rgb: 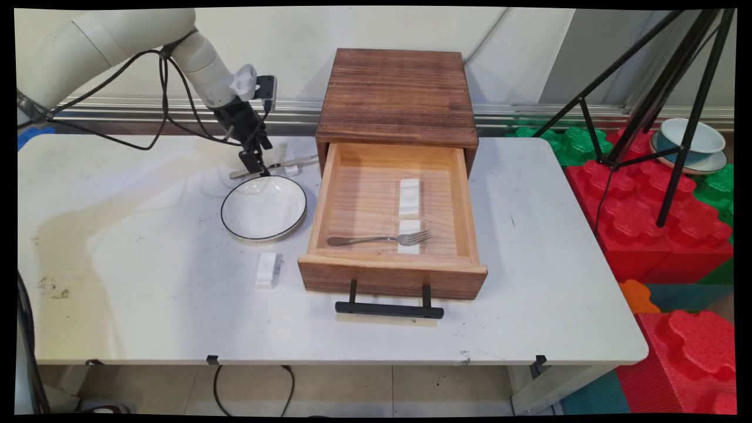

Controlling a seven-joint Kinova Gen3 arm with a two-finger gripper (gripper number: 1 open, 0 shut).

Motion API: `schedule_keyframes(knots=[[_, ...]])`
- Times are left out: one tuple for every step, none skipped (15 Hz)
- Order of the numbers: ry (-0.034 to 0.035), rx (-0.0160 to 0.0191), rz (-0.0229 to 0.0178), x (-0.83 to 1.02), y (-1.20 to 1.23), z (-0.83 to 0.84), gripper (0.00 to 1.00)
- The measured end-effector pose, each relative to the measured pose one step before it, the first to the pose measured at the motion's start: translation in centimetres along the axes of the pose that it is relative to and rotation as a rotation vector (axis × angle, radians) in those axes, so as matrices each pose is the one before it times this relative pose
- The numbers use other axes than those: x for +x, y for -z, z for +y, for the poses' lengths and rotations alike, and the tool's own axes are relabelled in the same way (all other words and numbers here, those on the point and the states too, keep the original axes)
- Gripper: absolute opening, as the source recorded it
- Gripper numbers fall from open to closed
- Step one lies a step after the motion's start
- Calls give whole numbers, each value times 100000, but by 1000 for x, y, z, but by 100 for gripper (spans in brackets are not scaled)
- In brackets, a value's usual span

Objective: Pick up the knife from the left of the white plate, then place the picked object into the drawer

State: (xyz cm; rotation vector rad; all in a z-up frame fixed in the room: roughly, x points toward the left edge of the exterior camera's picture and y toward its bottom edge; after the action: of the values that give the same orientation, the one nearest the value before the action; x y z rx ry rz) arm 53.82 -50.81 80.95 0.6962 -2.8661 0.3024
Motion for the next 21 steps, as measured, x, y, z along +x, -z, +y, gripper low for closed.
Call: schedule_keyframes(knots=[[14, -128, 116, 24, -101, -14, 100], [47, -95, 167, 21, -103, -21, 100], [114, -75, 177, -2, -104, -25, 100], [68, -8, 146, 22, -71, -32, 0], [125, -9, 242, 5, -79, -34, 0], [102, -42, 190, 3, -67, -22, 0], [131, 17, 155, 4, -31, -21, 0], [188, -29, 149, 14, -59, -21, 0], [191, -27, 58, 0, -38, -9, 0], [233, -11, 100, 3, -35, -10, 0], [297, -24, 96, 6, -38, -7, 0], [416, -78, 68, -8, -55, 2, 0], [257, -66, 20, 0, -32, 0, 0], [474, -77, 26, -41, -28, 7, 0], [324, -36, -20, -60, -10, 5, 0], [199, -8, -9, -9, -1, -8, 0], [128, 32, 4, -12, 27, -4, 0], [158, 25, -2, -35, 40, -2, 0], [299, 89, 44, -30, 77, -8, 0], [182, 69, 48, -13, 58, 1, 0], [166, 90, 68, -7, 85, 20, 0]])
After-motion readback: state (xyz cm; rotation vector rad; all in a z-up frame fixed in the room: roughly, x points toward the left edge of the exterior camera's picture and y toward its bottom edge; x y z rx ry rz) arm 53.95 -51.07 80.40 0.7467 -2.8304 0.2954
